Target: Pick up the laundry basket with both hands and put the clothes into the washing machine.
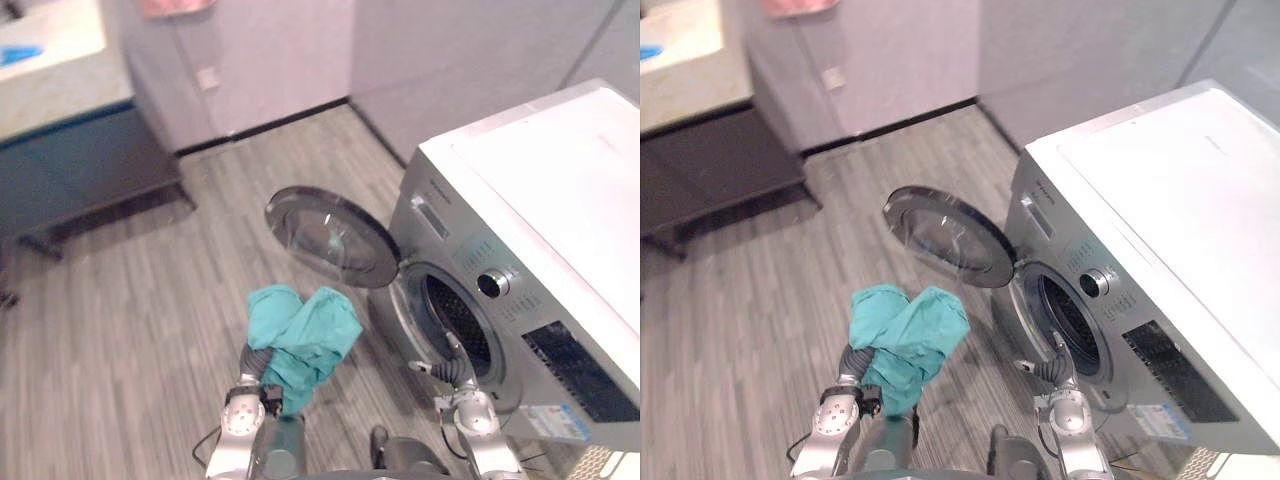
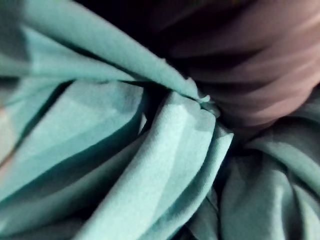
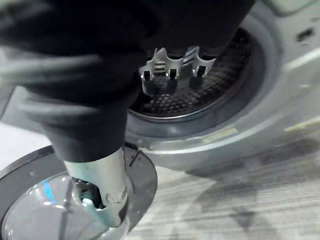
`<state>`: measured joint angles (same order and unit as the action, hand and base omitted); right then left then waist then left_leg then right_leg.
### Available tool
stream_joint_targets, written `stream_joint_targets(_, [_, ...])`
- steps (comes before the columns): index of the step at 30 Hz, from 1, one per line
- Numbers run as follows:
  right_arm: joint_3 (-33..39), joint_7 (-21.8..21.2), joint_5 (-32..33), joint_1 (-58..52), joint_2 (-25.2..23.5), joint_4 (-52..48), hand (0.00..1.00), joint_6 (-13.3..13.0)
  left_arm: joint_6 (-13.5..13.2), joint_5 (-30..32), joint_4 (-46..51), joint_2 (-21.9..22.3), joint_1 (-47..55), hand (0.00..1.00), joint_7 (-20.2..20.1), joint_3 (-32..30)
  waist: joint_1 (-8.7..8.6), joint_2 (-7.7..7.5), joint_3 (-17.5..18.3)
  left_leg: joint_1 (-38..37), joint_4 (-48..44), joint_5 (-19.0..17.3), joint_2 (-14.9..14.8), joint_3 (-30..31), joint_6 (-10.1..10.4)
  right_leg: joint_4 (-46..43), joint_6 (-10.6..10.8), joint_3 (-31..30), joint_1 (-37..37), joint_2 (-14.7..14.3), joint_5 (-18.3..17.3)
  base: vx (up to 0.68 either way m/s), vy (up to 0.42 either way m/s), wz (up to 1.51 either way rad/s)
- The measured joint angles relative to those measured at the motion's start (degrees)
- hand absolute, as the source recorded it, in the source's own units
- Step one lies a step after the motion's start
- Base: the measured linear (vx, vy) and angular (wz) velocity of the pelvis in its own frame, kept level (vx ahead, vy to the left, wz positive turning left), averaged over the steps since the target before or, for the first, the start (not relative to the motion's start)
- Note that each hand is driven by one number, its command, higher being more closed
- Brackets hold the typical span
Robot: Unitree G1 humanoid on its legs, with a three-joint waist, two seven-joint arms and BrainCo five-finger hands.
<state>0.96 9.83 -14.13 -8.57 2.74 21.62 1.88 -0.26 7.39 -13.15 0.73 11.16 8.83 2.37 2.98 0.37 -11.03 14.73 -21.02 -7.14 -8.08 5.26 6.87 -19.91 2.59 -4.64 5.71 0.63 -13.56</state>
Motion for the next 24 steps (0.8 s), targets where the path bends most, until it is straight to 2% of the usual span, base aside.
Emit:
stream_joint_targets(2, [-1.6,0.0,0.0,-1.9,-1.2,0.0,0.00,-0.3,-0.1,0.0,0.1,-0.8,0.6,1.00,0.1,-0.2,-0.36,-2.63,1.5,-2.4,-0.2,-1.5,1.1,-6.5,-2.5,0.6,2.1,-4.6,0.0,2.5,0.3,0.11,0.245,-1.04])
stream_joint_targets(4, [-1.6,0.0,0.0,-1.9,-1.5,0.2,0.00,-0.3,-0.1,0.0,0.2,-1.1,0.9,1.00,0.1,-0.3,-0.40,-3.02,1.8,-4.1,0.3,-2.6,0.9,-11.4,-3.4,2.2,3.6,-5.2,0.4,3.9,1.8,0.04,0.204,-1.27])
stream_joint_targets(5, [-1.6,0.0,0.0,-1.3,-1.5,0.9,0.00,-0.4,-0.1,0.0,0.2,-1.2,1.0,1.00,0.1,-0.3,-0.42,-2.95,1.8,-5.5,1.4,-2.8,0.4,-15.0,-3.8,2.8,3.4,-2.2,1.2,5.0,3.1,0.02,0.164,-1.57])
stream_joint_targets(7, [-1.6,0.0,0.0,1.0,-1.3,5.2,0.00,-0.6,-0.1,0.0,0.1,-1.4,1.3,1.00,0.1,-0.3,-0.39,-2.92,1.9,-8.4,4.6,-2.7,-0.3,-20.7,-3.8,3.0,2.4,7.9,2.6,7.8,4.5,0.02,0.078,-1.45])
stream_joint_targets(9, [-1.6,-0.1,-0.1,3.0,-0.7,11.5,0.00,-0.5,-0.2,-0.1,-0.6,-1.8,1.0,1.00,0.1,-0.3,-0.83,-2.12,2.3,-11.0,7.4,-2.5,-1.0,-25.0,-3.4,3.0,-0.7,24.8,2.5,12.3,6.5,0.05,0.020,-1.23])
stream_joint_targets(11, [-1.6,-0.1,-0.5,3.3,0.2,14.6,0.00,-0.3,-0.3,-0.1,-3.5,-2.8,-0.7,1.00,0.1,-0.9,-1.43,-1.30,2.8,-11.4,8.8,-1.5,-1.3,-26.9,-2.7,3.5,0.2,32.2,2.7,13.0,8.0,0.12,-0.021,-0.69])
stream_joint_targets(12, [-1.5,-0.1,-1.3,3.6,1.0,16.0,0.00,-0.3,-0.3,-0.1,-5.3,-3.3,-1.8,1.00,0.1,-1.2,-2.39,-0.64,2.7,-11.5,9.2,-1.0,-1.8,-27.2,-2.4,4.2,0.5,31.0,2.8,12.0,8.1,0.14,-0.054,-0.51])
stream_joint_targets(15, [-1.4,-0.1,-1.9,4.1,2.5,17.7,0.00,-0.4,-0.3,-0.1,-6.9,-3.1,-2.1,1.00,0.3,-2.8,-2.25,0.25,2.6,-13.0,8.5,-1.0,-3.2,-27.5,-2.4,5.6,0.6,28.2,2.5,9.8,8.2,0.13,-0.135,-0.64])
stream_joint_targets(16, [-1.3,0.0,-2.0,4.3,3.3,18.2,0.00,-0.4,-0.2,-0.1,-7.8,-3.3,-2.1,1.00,0.4,-3.2,-2.26,0.54,2.6,-12.3,5.2,-1.0,-4.3,-27.3,-2.3,6.2,0.6,27.5,2.0,9.1,8.2,0.13,-0.163,-0.47])
stream_joint_targets(18, [-1.3,0.1,-1.8,4.4,4.5,19.6,0.00,-0.4,-0.2,-0.1,-8.3,-3.1,-2.7,1.00,0.9,-3.0,-2.26,1.16,2.1,-9.3,-5.5,-1.0,-6.9,-25.8,-2.3,7.9,0.5,26.4,-0.2,7.9,8.2,0.12,-0.159,-0.47])
stream_joint_targets(19, [-1.2,0.1,-1.0,4.5,5.7,20.0,0.00,-0.4,-0.2,-0.1,-8.6,-2.5,-2.4,1.00,1.3,-3.0,-2.04,2.56,1.3,-7.4,-14.2,-0.5,-9.1,-23.1,-2.6,8.7,0.1,25.3,-2.7,6.5,7.9,0.11,-0.026,-0.60])
stream_joint_targets(20, [-0.9,0.2,0.2,5.1,6.0,20.0,0.00,-0.4,-0.2,-0.1,-9.4,-2.5,-2.0,1.00,1.4,-2.9,-1.96,2.88,0.5,-4.3,-21.3,-1.2,-9.6,-19.2,-3.0,9.2,-0.2,23.4,-4.1,6.4,7.4,0.09,0.059,-0.65])
stream_joint_targets(21, [-0.4,0.3,0.6,5.5,6.0,20.3,0.00,-0.4,-0.2,-0.1,-10.0,-2.6,-2.1,1.00,1.4,-2.9,-1.96,3.06,0.4,-3.4,-22.4,-3.6,-8.8,-17.6,-2.6,9.1,-0.3,22.6,-4.1,6.5,7.2,0.09,0.120,-0.67])
stream_joint_targets(22, [1.3,0.6,0.8,6.0,5.9,21.0,0.00,-0.4,-0.2,0.0,-10.8,-3.0,-2.4,1.00,1.5,-2.9,-1.99,2.87,0.3,-1.3,-20.6,-6.6,-6.3,-14.3,-2.7,9.1,-0.6,20.7,-3.7,7.0,6.9,0.08,0.120,-0.67])
stream_joint_targets(23, [2.7,1.3,1.2,6.9,5.7,21.9,0.00,-0.4,-0.2,0.0,-11.2,-3.3,-2.7,1.00,1.8,-2.9,-2.00,2.70,-0.2,-0.1,-15.6,-7.0,-3.7,-11.8,-2.5,8.9,-0.5,19.3,-3.4,7.4,6.9,0.08,0.124,-0.64])
stream_joint_targets(24, [3.3,1.6,1.3,7.1,5.6,22.5,0.00,-0.4,-0.2,0.0,-11.3,-3.3,-2.8,1.00,2.1,-2.9,-1.92,2.58,-0.6,-0.1,-12.3,-6.8,-2.6,-10.4,-2.3,8.5,-0.1,18.6,-3.4,7.5,6.7,0.09,0.239,-0.62])
